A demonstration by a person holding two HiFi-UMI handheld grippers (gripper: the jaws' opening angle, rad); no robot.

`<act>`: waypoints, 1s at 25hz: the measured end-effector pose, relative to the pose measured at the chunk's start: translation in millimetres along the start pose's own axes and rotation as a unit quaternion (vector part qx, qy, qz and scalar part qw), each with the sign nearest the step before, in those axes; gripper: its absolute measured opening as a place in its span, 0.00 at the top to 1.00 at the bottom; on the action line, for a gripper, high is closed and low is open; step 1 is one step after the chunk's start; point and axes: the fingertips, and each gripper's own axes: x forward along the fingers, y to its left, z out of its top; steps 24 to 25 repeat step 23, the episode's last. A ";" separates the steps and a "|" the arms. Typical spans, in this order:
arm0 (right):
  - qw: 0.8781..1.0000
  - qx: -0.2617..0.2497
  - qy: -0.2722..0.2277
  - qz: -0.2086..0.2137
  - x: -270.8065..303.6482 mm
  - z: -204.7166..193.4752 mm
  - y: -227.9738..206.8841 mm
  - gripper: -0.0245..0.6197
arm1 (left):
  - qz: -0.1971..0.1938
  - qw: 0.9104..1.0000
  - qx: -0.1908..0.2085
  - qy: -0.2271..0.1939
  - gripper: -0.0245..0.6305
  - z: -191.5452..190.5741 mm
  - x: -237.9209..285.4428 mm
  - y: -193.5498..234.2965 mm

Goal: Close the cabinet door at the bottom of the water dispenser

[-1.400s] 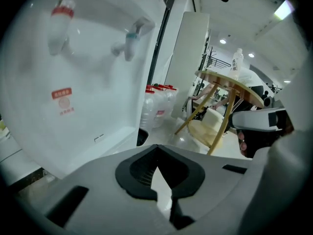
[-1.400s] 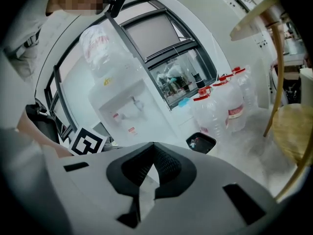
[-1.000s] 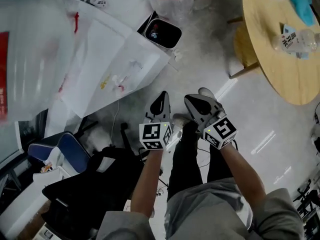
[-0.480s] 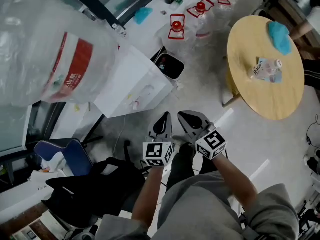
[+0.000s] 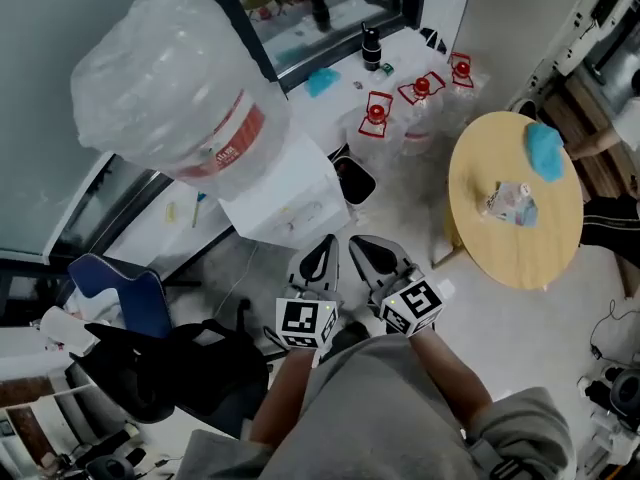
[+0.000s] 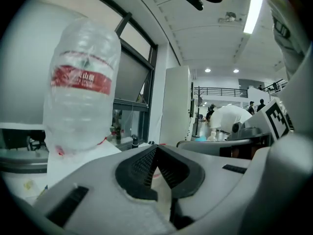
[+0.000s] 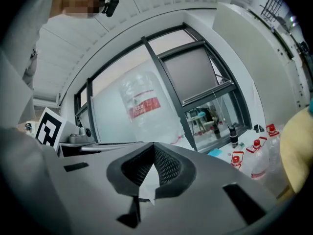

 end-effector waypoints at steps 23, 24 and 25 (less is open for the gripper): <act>0.988 -0.115 -0.077 0.072 38.0 100.6 35.9 0.95 | 0.071 0.987 0.044 -0.135 0.95 106.3 -23.8 22.7; 0.988 -0.115 -0.077 0.072 38.0 100.6 35.9 0.95 | 0.071 0.987 0.044 -0.135 0.95 106.3 -23.8 22.7; 0.988 -0.115 -0.077 0.072 38.0 100.6 35.9 0.95 | 0.071 0.987 0.044 -0.135 0.95 106.3 -23.8 22.7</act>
